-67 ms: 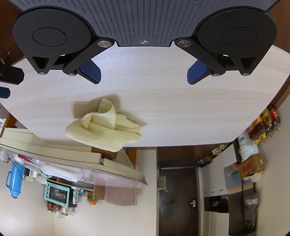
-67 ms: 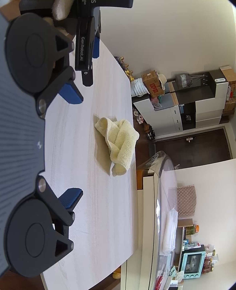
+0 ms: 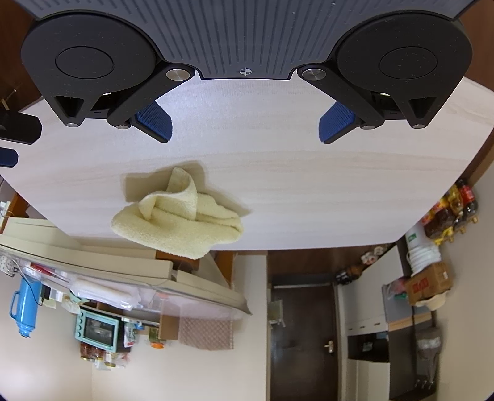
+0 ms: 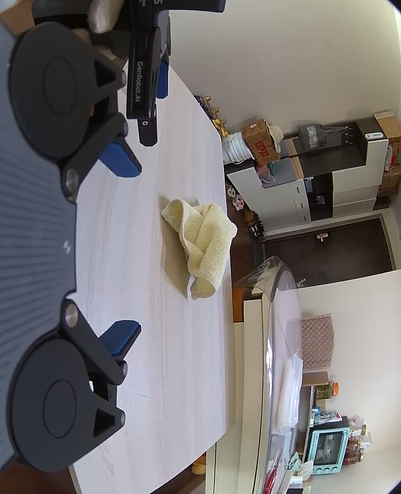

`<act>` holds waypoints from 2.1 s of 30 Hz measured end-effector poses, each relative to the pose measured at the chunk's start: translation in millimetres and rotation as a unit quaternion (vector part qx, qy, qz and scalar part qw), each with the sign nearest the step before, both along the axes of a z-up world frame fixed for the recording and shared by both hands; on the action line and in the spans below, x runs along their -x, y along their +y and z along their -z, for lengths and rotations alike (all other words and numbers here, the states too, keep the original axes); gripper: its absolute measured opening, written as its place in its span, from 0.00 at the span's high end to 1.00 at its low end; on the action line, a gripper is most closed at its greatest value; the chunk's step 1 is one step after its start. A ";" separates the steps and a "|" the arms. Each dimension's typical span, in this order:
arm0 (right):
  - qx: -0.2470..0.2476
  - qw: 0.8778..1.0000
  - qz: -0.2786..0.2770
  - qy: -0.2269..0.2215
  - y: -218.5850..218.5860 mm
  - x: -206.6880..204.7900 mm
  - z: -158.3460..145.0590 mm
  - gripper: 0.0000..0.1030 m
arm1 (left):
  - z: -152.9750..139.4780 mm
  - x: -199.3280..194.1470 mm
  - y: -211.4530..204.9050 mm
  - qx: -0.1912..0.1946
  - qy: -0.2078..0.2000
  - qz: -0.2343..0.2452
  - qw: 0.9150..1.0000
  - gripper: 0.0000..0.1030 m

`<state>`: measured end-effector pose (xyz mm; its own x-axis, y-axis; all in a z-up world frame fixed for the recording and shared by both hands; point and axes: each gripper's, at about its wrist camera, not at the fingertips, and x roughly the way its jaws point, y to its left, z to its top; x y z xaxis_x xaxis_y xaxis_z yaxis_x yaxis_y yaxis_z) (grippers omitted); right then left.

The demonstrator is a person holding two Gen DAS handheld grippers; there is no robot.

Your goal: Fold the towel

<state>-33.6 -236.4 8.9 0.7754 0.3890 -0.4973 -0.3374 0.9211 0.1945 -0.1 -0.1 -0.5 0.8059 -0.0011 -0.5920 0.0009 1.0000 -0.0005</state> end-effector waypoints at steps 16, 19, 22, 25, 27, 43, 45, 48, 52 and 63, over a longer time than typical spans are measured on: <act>-0.009 1.000 -0.001 0.017 0.2 -8.5 0.8 0.03 | 2.1 0.8 0.1 0.005 0.004 0.004 1.000 0.00; -0.016 1.000 -0.002 0.019 -0.7 -9.9 -0.3 0.03 | 2.1 0.5 1.1 0.005 0.005 0.003 1.000 0.00; -0.018 1.000 -0.001 0.019 -1.2 -10.2 -1.1 0.04 | 2.4 -0.4 0.8 0.002 0.007 0.002 1.000 0.00; -0.018 1.000 -0.002 0.019 -2.3 -10.3 -1.3 0.04 | 2.4 -1.0 0.1 0.000 0.008 0.003 1.000 0.00; -0.020 1.000 -0.001 0.019 -3.2 -10.8 -1.0 0.04 | 2.1 -1.1 0.4 -0.001 0.008 0.003 1.000 0.00; -0.035 0.999 0.000 0.026 -3.9 -36.4 -2.7 0.04 | 3.6 -9.6 2.5 -0.007 0.016 0.009 1.000 0.00; -0.034 0.999 0.002 0.027 -3.1 -43.9 -3.8 0.04 | 3.8 -13.6 3.6 -0.009 0.018 0.009 1.000 0.00; -0.039 0.999 0.004 0.030 -2.7 -56.8 -5.0 0.04 | 2.3 -23.0 8.5 -0.010 0.018 0.009 1.000 0.00; -0.055 0.998 0.007 0.043 -1.8 -80.6 -4.0 0.06 | -1.9 -36.4 16.8 -0.009 0.013 0.010 1.000 0.00; -0.202 0.970 0.033 0.127 -13.4 -166.4 23.9 0.19 | -7.7 -81.0 30.1 -0.025 0.010 0.009 1.000 0.00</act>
